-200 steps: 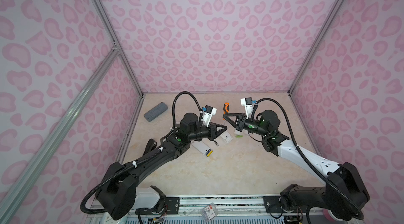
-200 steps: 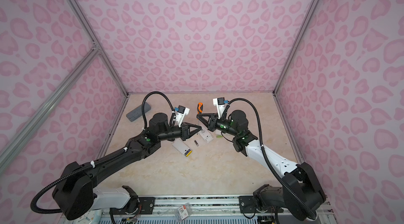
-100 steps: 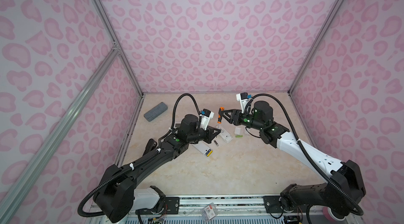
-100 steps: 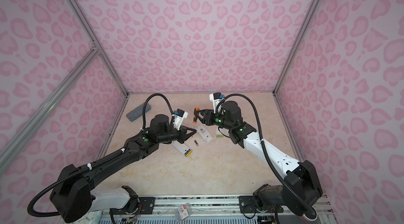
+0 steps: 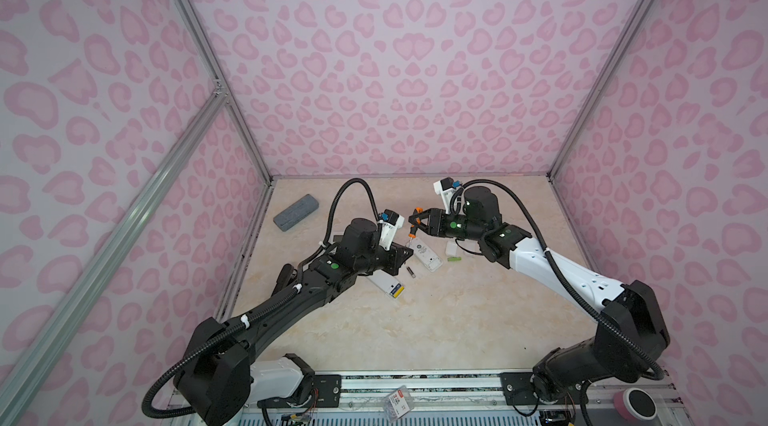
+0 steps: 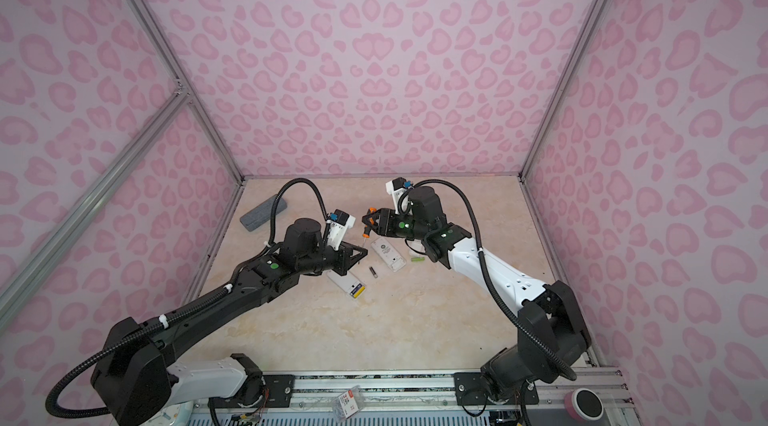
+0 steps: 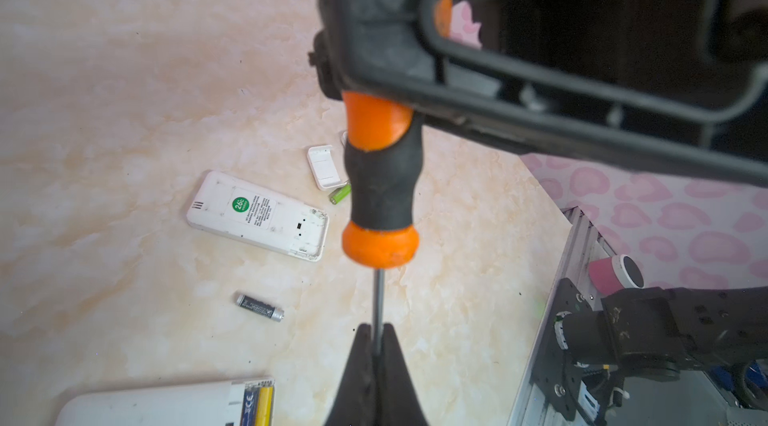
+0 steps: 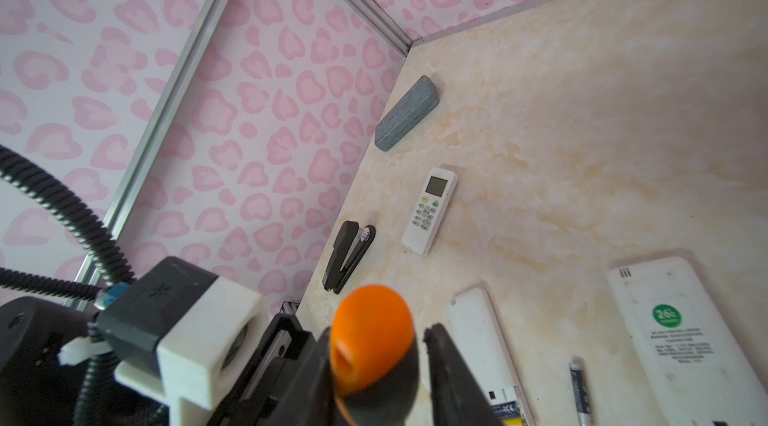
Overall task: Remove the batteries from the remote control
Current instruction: 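Lift the screwdriver with the right gripper toward the remote in the left gripper, then bring the screwdriver tip to the remote's battery compartment while the left gripper lowers it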
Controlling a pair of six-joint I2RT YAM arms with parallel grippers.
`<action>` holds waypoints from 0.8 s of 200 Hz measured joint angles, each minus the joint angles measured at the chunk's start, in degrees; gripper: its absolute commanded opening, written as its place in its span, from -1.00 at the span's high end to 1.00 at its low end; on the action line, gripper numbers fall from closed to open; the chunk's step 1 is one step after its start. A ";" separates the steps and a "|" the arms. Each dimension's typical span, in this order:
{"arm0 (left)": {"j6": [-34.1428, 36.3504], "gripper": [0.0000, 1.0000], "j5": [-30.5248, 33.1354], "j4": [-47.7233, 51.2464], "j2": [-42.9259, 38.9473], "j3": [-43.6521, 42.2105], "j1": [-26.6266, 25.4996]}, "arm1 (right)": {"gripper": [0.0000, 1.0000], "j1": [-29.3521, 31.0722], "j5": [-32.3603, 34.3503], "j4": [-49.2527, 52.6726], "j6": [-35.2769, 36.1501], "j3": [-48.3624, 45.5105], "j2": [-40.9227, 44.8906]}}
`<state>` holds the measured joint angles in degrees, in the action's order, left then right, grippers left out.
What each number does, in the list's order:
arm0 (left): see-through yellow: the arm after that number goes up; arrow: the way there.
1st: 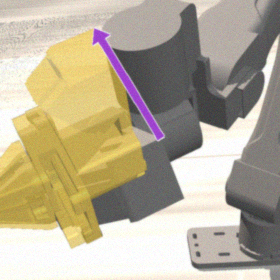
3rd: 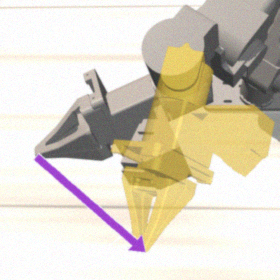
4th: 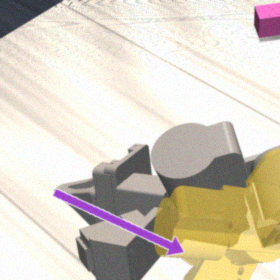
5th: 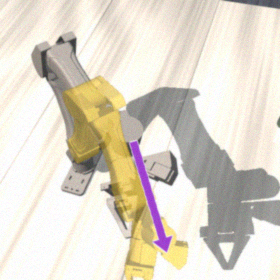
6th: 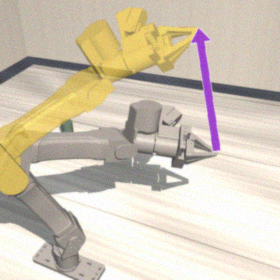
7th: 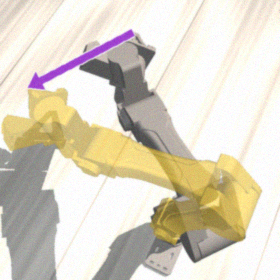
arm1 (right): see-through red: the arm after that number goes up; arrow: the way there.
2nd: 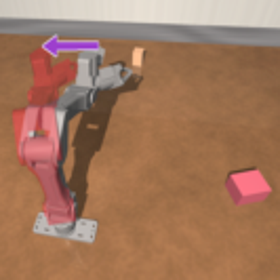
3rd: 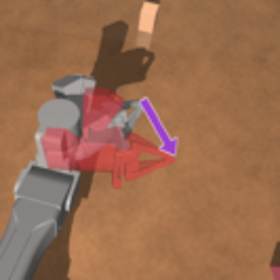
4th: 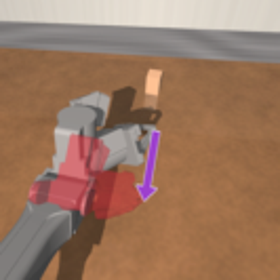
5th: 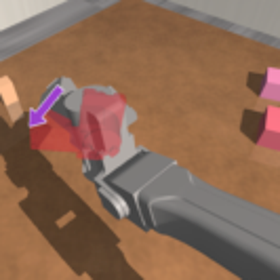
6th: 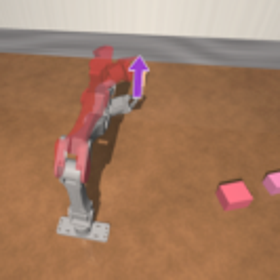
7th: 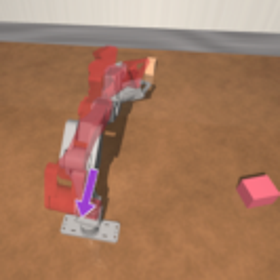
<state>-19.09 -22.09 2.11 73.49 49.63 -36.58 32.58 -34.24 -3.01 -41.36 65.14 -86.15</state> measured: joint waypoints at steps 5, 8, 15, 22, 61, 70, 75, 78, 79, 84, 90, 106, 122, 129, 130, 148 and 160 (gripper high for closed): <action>0.00 0.92 0.26 0.20 -0.02 0.00 0.00 | 0.78 0.17 0.46 0.20 0.17 0.11 -0.09; 0.02 0.91 0.42 0.35 -0.04 0.00 0.02 | 0.91 0.20 0.61 0.31 0.20 0.11 -0.09; 0.07 0.84 0.66 0.70 -0.13 0.00 0.04 | 1.00 0.15 0.63 0.70 0.35 0.11 -0.09; 0.07 0.66 0.98 0.94 -0.28 0.00 0.02 | 1.00 0.04 0.76 1.11 0.68 0.11 -0.09; 0.68 -0.09 4.39 1.27 -4.52 -1.92 -0.11 | 1.00 0.07 2.45 0.87 0.76 -0.59 0.09; 0.63 -0.13 5.73 1.84 -5.64 -2.64 0.26 | 1.00 0.24 3.45 0.94 1.27 -1.44 0.66; 0.22 -0.15 6.23 2.19 -6.43 -3.15 0.72 | 1.00 0.35 4.39 0.96 1.64 -2.10 1.09; -0.13 -0.14 6.54 2.45 -6.86 -3.41 1.09 | 1.00 0.46 4.92 1.05 1.86 -2.38 1.31; -0.24 -0.15 6.60 2.47 -6.97 -3.48 1.18 | 1.00 0.50 5.07 1.07 1.95 -2.45 1.38; -1.01 -0.14 7.04 2.73 -7.78 -4.04 2.01 | 1.00 0.81 6.16 1.07 2.47 -2.99 1.77; -1.92 -0.14 7.19 2.95 -8.61 -4.70 3.10 | 1.00 1.20 7.34 1.09 3.30 -3.39 2.03; -5.97 -0.06 7.26 3.08 -10.93 -7.89 7.74 | 1.00 2.80 10.32 1.01 5.73 -3.93 1.90; -11.37 0.02 5.75 2.91 -11.96 -13.18 13.33 | 1.00 4.11 12.92 0.76 7.69 -3.80 0.81; -13.94 0.04 4.98 2.91 -11.89 -16.15 15.89 | 1.00 4.63 13.86 0.76 8.33 -3.74 0.26; -14.19 0.04 4.92 2.93 -11.87 -16.41 16.09 | 1.00 4.66 13.97 0.76 8.41 -3.74 0.22; -19.34 0.05 2.32 3.91 -10.25 -21.81 19.61 | 1.00 5.86 16.22 0.70 10.21 -3.58 -0.68; -21.55 0.06 0.39 3.76 -8.70 -23.67 20.09 | 1.00 6.56 17.35 0.70 11.69 -3.32 -0.92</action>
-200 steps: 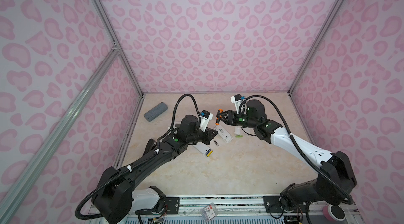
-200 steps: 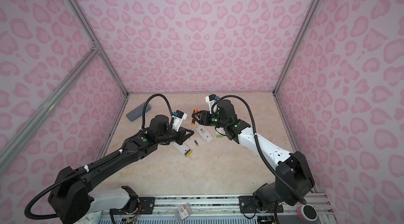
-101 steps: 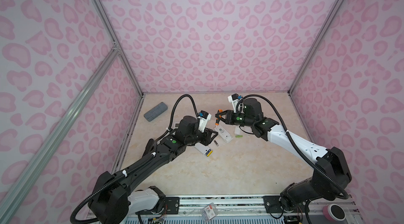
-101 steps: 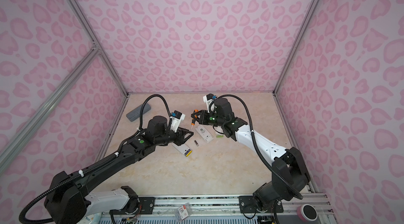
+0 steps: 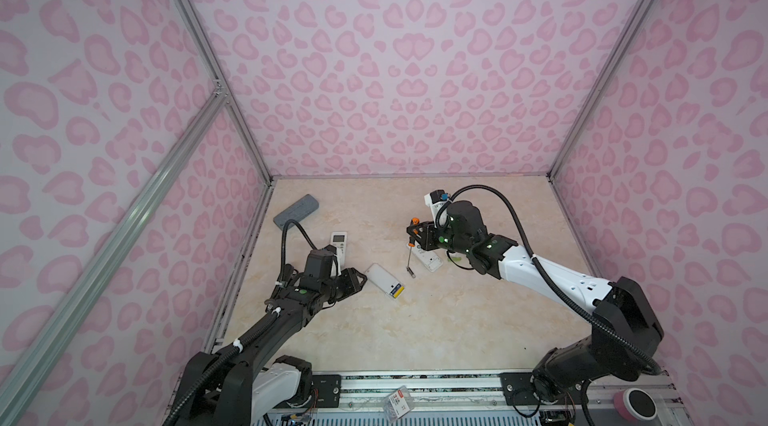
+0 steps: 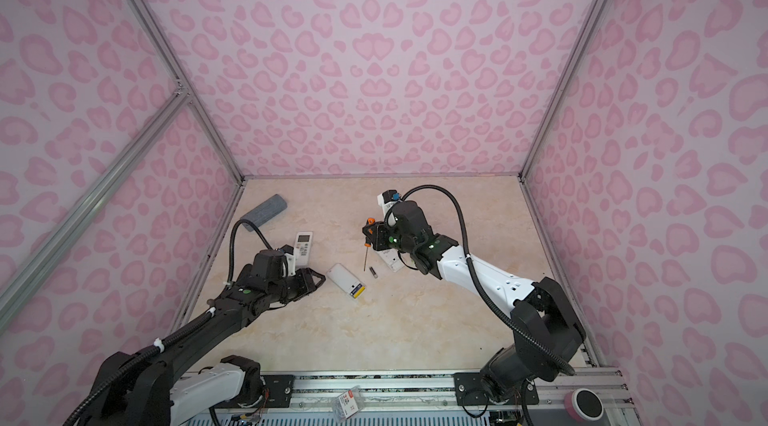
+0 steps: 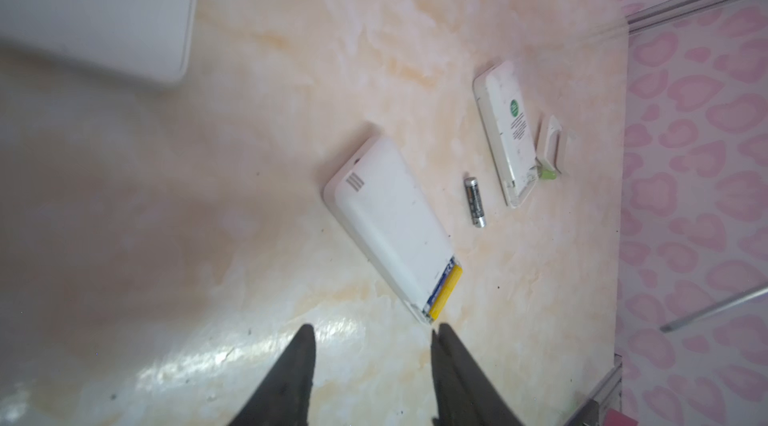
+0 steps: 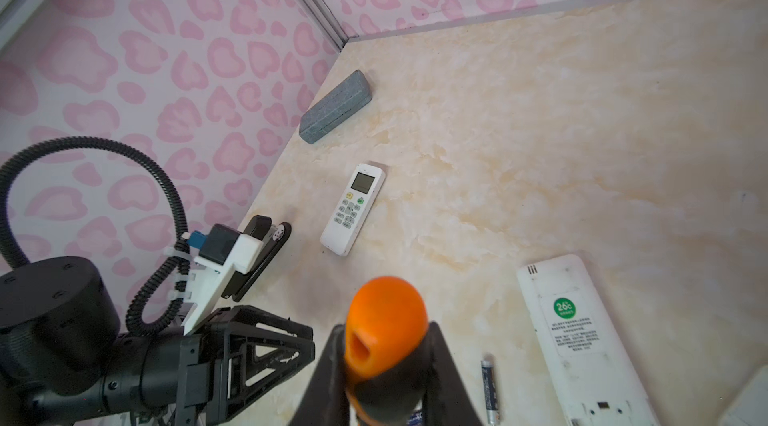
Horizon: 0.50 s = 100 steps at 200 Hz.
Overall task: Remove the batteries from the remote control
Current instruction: 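Bring the screwdriver tip to the remote's battery compartment while the left gripper lowers it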
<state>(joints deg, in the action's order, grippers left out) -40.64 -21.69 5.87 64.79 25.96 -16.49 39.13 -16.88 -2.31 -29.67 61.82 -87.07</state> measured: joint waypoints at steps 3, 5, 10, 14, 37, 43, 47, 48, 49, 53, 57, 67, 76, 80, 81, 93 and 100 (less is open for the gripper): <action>-0.50 0.07 -0.50 -0.09 0.48 -0.35 0.04 | 1.00 0.20 0.35 0.00 0.50 0.11 -0.02; -0.79 0.07 -0.83 -0.22 0.79 -0.57 0.07 | 1.00 0.28 0.44 0.00 0.79 0.17 -0.04; -1.55 0.08 -1.51 -0.68 1.44 -1.03 0.17 | 1.00 0.52 0.48 0.00 1.46 0.33 -0.04; -1.97 0.09 -1.95 -0.98 1.97 -1.29 0.24 | 1.00 0.66 0.50 0.02 2.03 0.44 -0.04; -5.20 0.13 -4.22 -4.98 4.92 -2.97 0.31 | 1.00 1.33 2.19 0.44 5.31 0.59 0.28; -6.23 0.13 -4.90 -6.54 5.92 -3.45 0.31 | 1.00 1.44 2.60 0.39 6.08 0.39 0.50; -6.56 0.14 -5.27 -7.39 6.60 -3.67 0.31 | 1.00 1.49 2.82 0.39 6.62 0.24 0.63; -6.73 0.15 -5.40 -7.72 6.88 -3.76 0.31 | 1.00 1.49 2.89 0.39 6.67 0.20 0.66; -6.82 0.15 -5.46 -7.87 7.02 -3.78 0.31 | 1.00 1.51 3.02 0.42 6.80 0.17 0.70; -7.50 0.18 -5.81 -8.83 7.89 -3.98 0.31 | 1.00 1.60 3.32 0.44 7.02 0.04 0.79; -8.02 0.21 -6.23 -9.79 8.79 -4.09 0.31 | 1.00 1.75 3.69 0.31 7.39 -0.15 0.87; -9.35 0.25 -7.28 -13.03 11.52 -4.35 0.00 | 1.00 1.99 4.20 -0.04 8.02 -1.03 1.27; -10.32 0.33 -8.55 -16.35 13.70 -4.46 -0.50 | 1.00 2.21 5.14 -0.57 8.24 -2.32 1.90; -10.71 0.36 -9.03 -17.94 14.78 -4.44 -0.92 | 1.00 2.32 5.25 -0.83 8.22 -3.02 2.21; -10.78 0.36 -9.14 -18.18 14.95 -4.42 -1.01 | 1.00 2.34 5.29 -0.90 8.22 -3.13 2.27; -11.85 0.40 -10.27 -21.33 17.64 -3.87 -2.12 | 1.00 2.45 5.70 -2.12 8.11 -5.38 3.32; -11.93 0.42 -10.47 -22.56 18.88 -3.41 -2.64 | 1.00 2.51 6.43 -2.64 7.72 -6.43 3.82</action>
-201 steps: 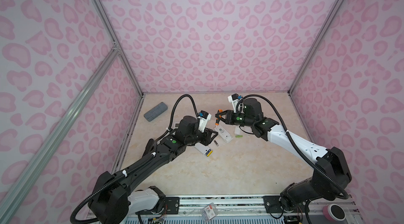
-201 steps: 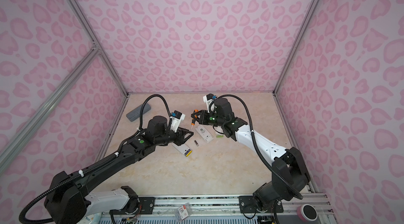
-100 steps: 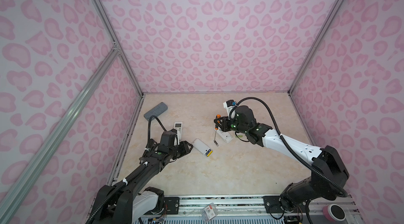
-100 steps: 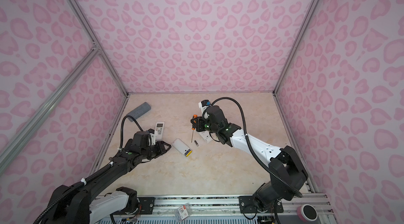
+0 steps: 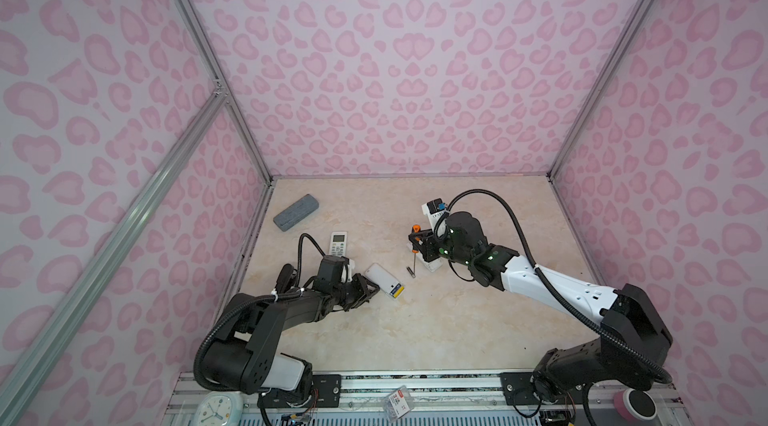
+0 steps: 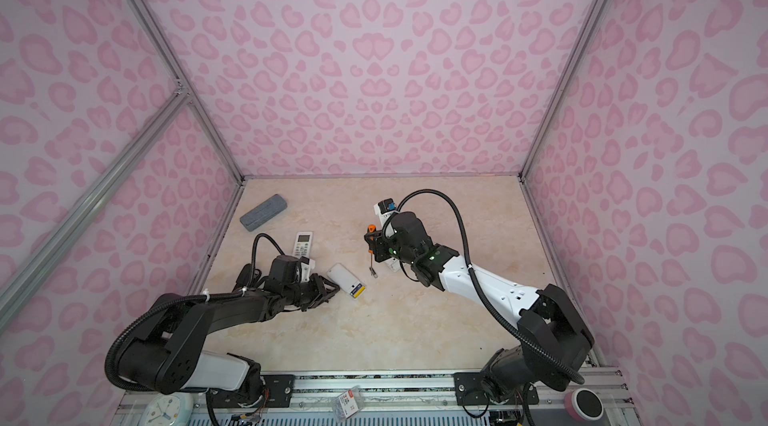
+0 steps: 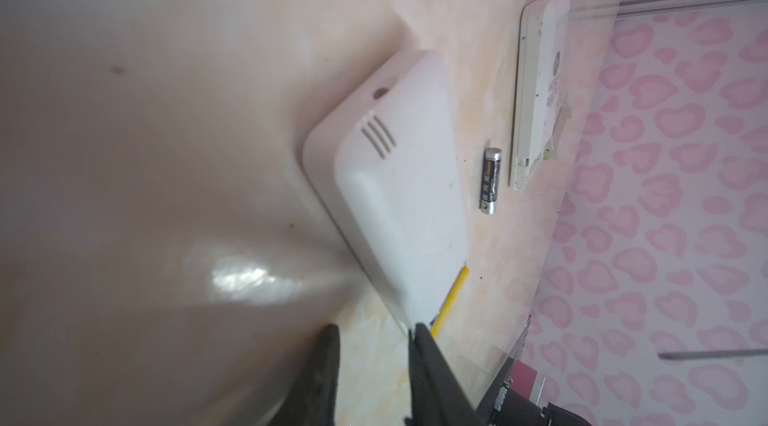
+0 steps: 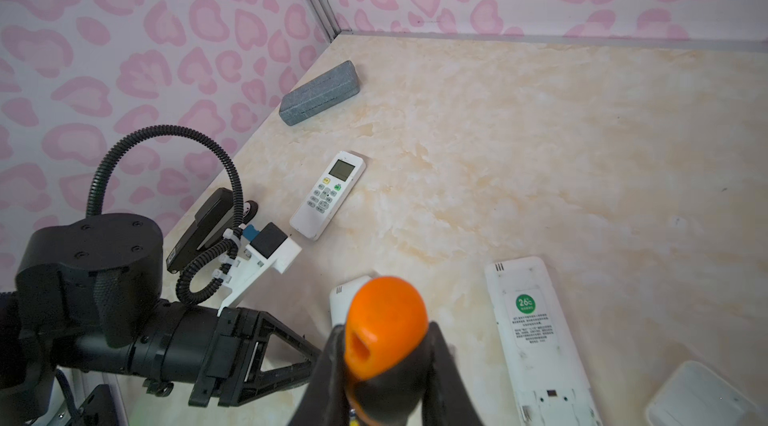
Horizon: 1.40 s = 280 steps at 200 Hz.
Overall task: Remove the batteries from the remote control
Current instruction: 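Bring the screwdriver tip to the remote's battery compartment while the left gripper lowers it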
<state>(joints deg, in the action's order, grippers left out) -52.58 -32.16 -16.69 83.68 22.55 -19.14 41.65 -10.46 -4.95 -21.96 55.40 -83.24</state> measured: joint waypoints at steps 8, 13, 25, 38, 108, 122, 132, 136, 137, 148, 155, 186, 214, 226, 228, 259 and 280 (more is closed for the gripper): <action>-0.92 0.43 -0.07 -1.42 1.31 0.55 -0.46 | 1.00 0.02 0.52 -0.48 -0.13 -1.01 0.55; -1.40 0.44 -0.13 -2.03 1.99 0.92 -0.57 | 1.00 0.00 0.79 -0.83 -0.15 -1.51 0.79; -1.75 0.45 -0.04 -3.37 3.63 1.97 -0.79 | 1.00 -0.02 1.88 -1.81 -0.50 -2.51 1.25; -2.71 0.50 0.04 -4.57 5.70 3.56 -1.20 | 1.00 -0.07 1.97 -2.73 -0.50 -3.19 1.53; -4.35 0.57 2.16 -8.02 12.41 9.18 -6.84 | 1.00 0.15 1.40 -4.50 -1.42 -4.81 0.13; -4.37 0.51 2.71 -8.44 12.46 9.20 -7.26 | 1.00 0.74 1.36 -4.94 -1.46 -5.53 0.07; -4.39 0.46 2.86 -8.63 12.39 9.18 -7.39 | 1.00 1.44 1.31 -5.27 -1.44 -5.84 0.00; -4.39 0.44 2.91 -8.68 12.28 9.16 -7.45 | 1.00 1.73 1.33 -5.46 -1.40 -5.97 -0.02; -4.39 0.44 2.93 -8.68 12.26 9.16 -7.45 | 1.00 1.84 1.33 -5.53 -1.40 -6.03 -0.02; -4.37 0.42 3.34 -8.66 11.28 8.83 -7.61 | 1.00 2.82 1.33 -6.38 -0.83 -6.45 -0.22; -4.33 0.41 3.50 -8.63 10.32 8.57 -7.61 | 1.00 3.45 1.18 -7.06 -0.09 -6.58 -0.52; -3.30 0.40 3.72 -8.59 5.97 7.06 -7.61 | 1.00 4.70 -2.43 -11.10 4.04 -7.52 -2.23; -2.84 0.45 4.85 -8.02 1.81 3.63 -8.31 | 1.00 4.72 -5.46 -15.69 7.56 -8.22 -4.24; -2.86 0.47 5.75 -7.39 -0.07 1.66 -9.62 | 1.00 4.68 -7.34 -18.21 9.20 -8.74 -5.20; -2.89 0.47 5.86 -7.30 -0.35 1.36 -9.94 | 1.00 4.70 -7.69 -18.75 9.49 -8.90 -5.35; -4.42 0.52 8.52 -6.54 -3.45 -1.22 -15.45 | 1.00 3.98 -12.85 -26.56 12.94 -11.32 -7.89; -5.57 0.56 9.38 -6.49 -5.22 -2.05 -18.10 | 1.00 2.69 -14.49 -30.18 13.88 -11.47 -9.79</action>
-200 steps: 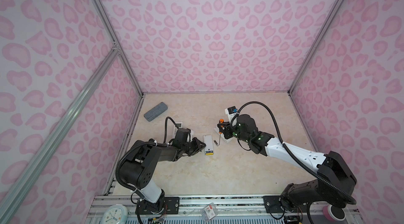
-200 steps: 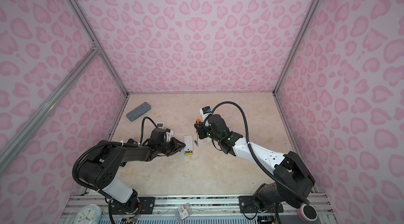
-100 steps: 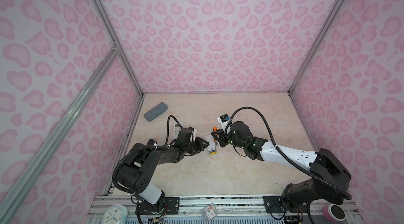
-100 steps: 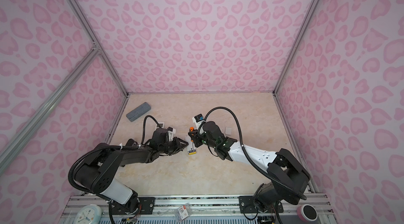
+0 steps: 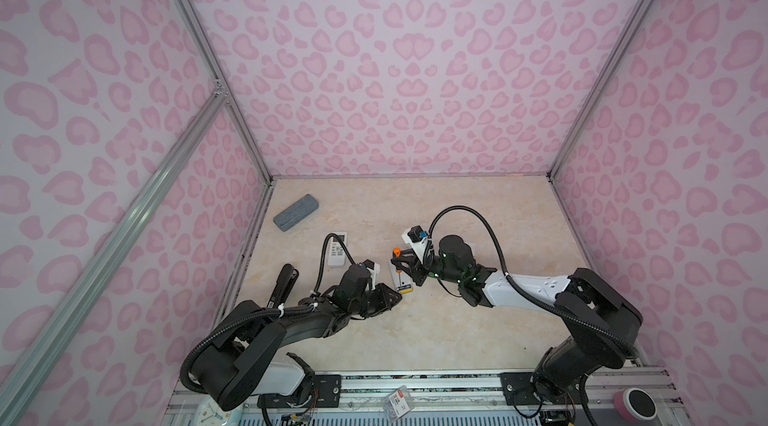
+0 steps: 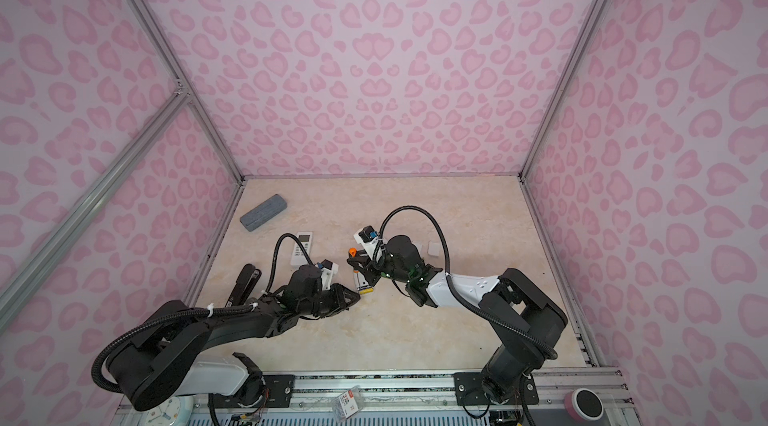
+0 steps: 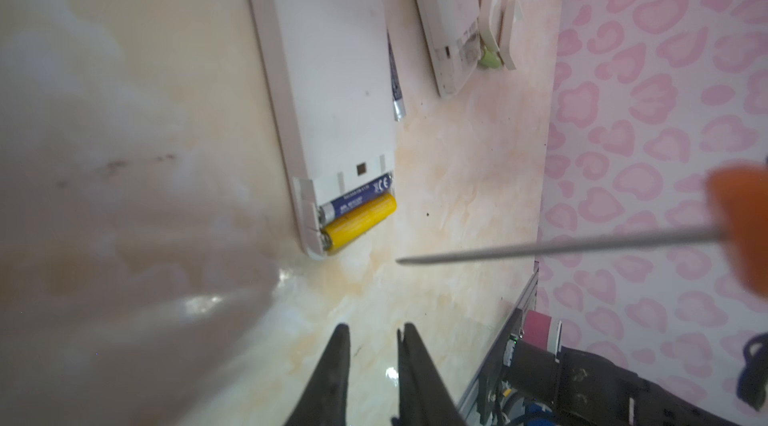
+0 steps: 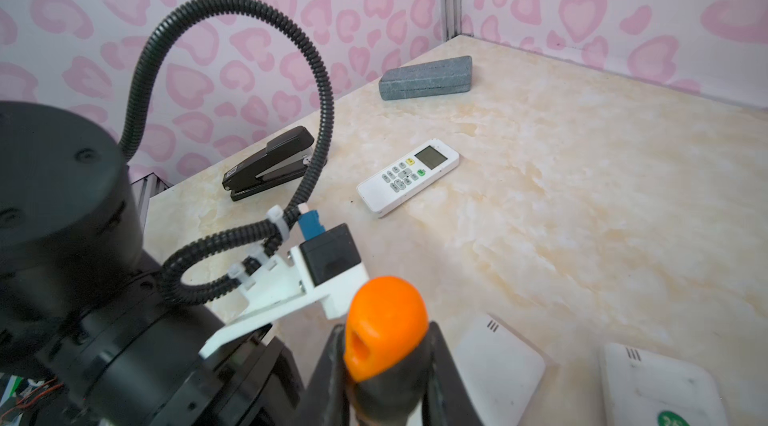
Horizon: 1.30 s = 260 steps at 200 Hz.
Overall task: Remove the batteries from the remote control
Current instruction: 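Bring the screwdriver tip to the remote's battery compartment while the left gripper lowers it, then push the screwdriver tip under the yellow battery with the right gripper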
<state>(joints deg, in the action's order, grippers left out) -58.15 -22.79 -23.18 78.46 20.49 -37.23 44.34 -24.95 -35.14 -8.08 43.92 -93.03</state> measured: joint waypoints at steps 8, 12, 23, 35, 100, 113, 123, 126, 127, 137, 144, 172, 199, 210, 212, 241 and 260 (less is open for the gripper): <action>-0.46 0.59 0.70 0.04 -0.48 -0.15 -0.26 | 1.00 -0.37 -0.17 -0.81 0.11 0.02 -0.39; -0.50 0.60 1.25 0.13 -0.72 -0.20 -0.31 | 1.00 -0.50 -0.13 -0.98 0.11 0.07 -0.50; -0.76 0.62 2.19 0.44 -1.14 -0.22 -0.61 | 1.00 -0.57 -0.15 -0.98 0.15 0.28 -0.63; -0.87 0.64 3.04 0.46 -1.16 -0.20 -0.94 | 1.00 -0.59 -0.55 -1.16 0.68 0.22 -0.63; -1.40 0.67 4.63 0.63 2.73 1.55 -2.58 | 1.00 -3.58 -5.25 -3.52 1.81 -2.08 -0.87; -1.70 0.68 4.70 0.63 3.39 1.88 -2.71 | 1.00 -3.58 -4.74 -3.15 2.21 -2.12 -0.59; -1.73 0.68 4.76 0.63 3.82 2.14 -2.80 | 1.00 -3.69 -4.63 -3.37 2.27 -2.71 -0.61; -1.73 0.68 4.76 0.63 3.96 2.23 -2.80 | 1.00 -3.76 -4.59 -3.37 2.29 -2.93 -0.63; -1.73 0.68 4.79 0.63 4.00 2.23 -2.80 | 1.00 -3.78 -4.59 -3.39 2.27 -2.99 -0.66; -1.73 0.69 4.81 0.63 4.35 2.38 -2.86 | 1.00 -4.02 -4.63 -3.67 2.25 -3.54 -1.14; -1.73 0.69 4.81 0.63 4.59 2.45 -2.91 | 1.00 -4.20 -4.70 -4.07 2.25 -3.82 -1.60; -1.75 0.69 5.14 0.63 5.09 2.49 -3.02 | 1.00 -4.20 -4.61 -5.97 1.51 -4.52 -2.71; -1.73 0.71 5.16 0.63 5.42 2.49 -3.06 | 1.00 -4.11 -3.32 -7.34 0.33 -5.31 -2.84; -1.73 0.71 5.16 0.66 5.68 2.67 -3.06 | 1.00 -4.11 -2.91 -7.63 0.09 -5.31 -2.73; -1.73 0.71 5.16 0.70 5.73 2.69 -3.06 | 1.00 -4.11 -2.91 -7.69 0.07 -5.31 -2.71; -1.73 0.72 5.18 0.79 6.05 3.08 -3.10 | 1.00 -4.04 -1.64 -8.55 -0.48 -5.77 -1.84; -1.73 0.73 5.16 0.79 6.05 3.10 -3.21 | 1.00 -3.98 -1.64 -9.05 -1.36 -6.36 -1.73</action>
<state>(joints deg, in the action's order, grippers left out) -59.88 -17.63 -22.39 84.51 23.59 -40.45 40.36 -26.59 -44.18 -9.43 37.56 -94.76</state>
